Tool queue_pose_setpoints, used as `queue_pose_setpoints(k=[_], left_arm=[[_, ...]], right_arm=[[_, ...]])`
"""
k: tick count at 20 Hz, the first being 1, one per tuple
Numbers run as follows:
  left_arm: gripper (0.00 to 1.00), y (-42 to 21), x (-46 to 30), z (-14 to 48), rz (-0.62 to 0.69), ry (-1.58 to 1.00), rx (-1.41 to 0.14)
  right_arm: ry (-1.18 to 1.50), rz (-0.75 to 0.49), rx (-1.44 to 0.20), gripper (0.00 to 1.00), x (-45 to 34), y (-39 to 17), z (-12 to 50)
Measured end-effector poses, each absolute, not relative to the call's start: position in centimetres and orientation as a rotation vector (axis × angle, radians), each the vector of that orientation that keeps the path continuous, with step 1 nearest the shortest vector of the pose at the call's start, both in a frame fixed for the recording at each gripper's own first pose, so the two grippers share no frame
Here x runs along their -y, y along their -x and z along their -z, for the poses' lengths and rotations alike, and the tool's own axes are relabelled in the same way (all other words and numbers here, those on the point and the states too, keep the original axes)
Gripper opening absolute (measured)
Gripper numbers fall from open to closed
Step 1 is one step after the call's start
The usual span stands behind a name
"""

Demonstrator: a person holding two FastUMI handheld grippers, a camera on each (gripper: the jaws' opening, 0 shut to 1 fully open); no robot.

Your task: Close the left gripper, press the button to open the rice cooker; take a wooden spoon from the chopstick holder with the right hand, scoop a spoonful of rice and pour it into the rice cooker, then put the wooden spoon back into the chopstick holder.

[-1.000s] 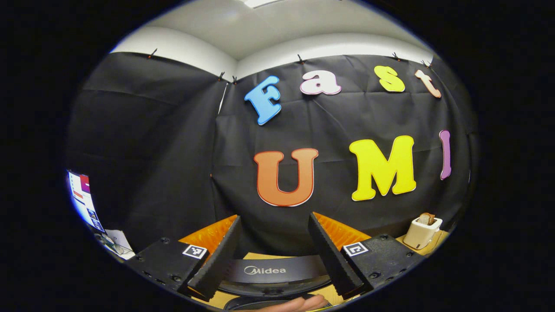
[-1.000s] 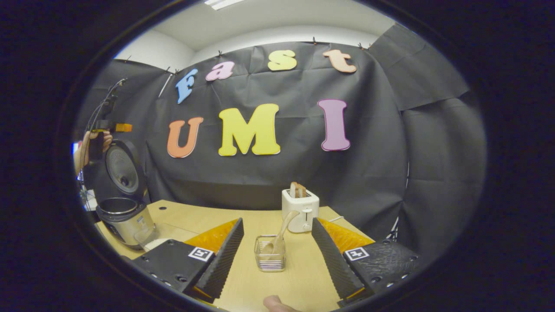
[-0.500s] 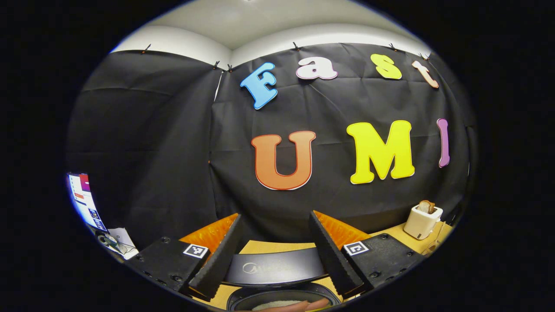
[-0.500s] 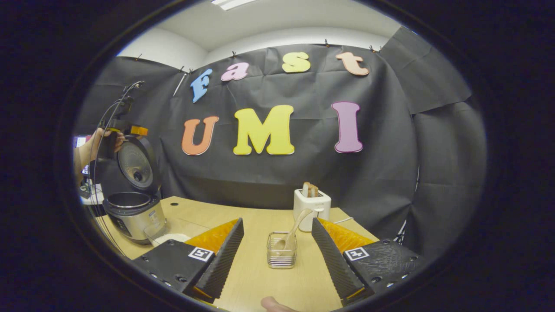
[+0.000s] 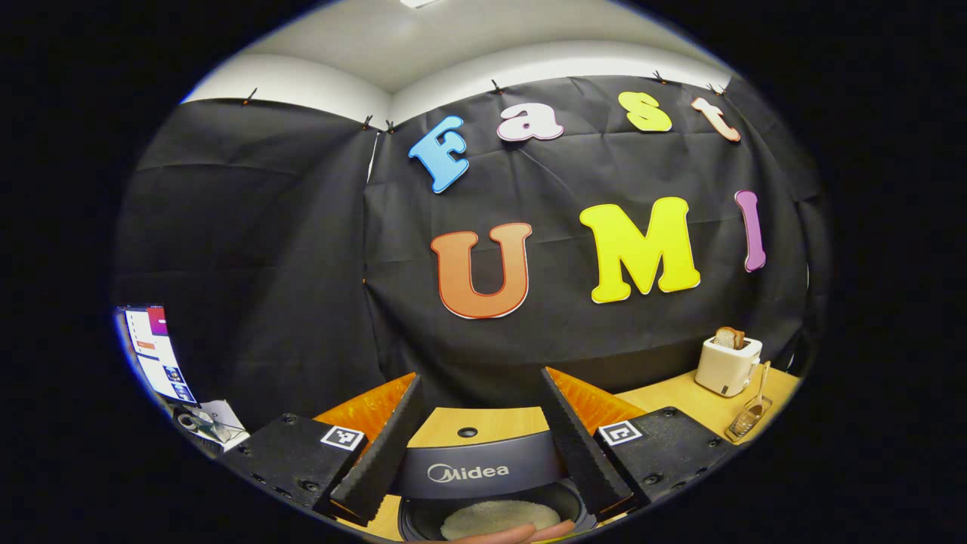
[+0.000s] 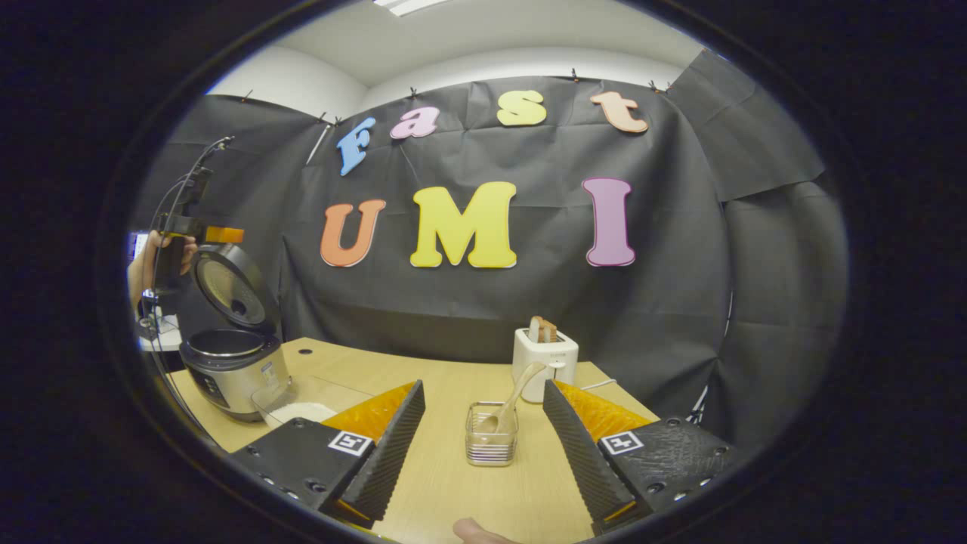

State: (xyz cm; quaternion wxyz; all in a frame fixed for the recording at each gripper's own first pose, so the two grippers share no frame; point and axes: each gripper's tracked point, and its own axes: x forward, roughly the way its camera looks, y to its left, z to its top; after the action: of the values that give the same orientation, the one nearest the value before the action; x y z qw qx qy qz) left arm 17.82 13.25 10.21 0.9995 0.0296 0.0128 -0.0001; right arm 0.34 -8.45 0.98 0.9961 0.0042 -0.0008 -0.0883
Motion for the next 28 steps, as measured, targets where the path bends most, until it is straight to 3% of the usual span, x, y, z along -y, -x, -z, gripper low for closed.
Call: queue_pose_setpoints(k=[18,28], left_arm=[[0.96,-9.6,-11.2,-1.5,0.022,0.013,-0.020],[0.96,-7.6,-10.6,3.7,0.018,0.053,-0.234]], right_arm=[[0.015,0.162,0.022,0.94,7.6,-0.7,-1.0],[0.014,0.163,0.021,0.94,7.6,-0.7,-0.9]])
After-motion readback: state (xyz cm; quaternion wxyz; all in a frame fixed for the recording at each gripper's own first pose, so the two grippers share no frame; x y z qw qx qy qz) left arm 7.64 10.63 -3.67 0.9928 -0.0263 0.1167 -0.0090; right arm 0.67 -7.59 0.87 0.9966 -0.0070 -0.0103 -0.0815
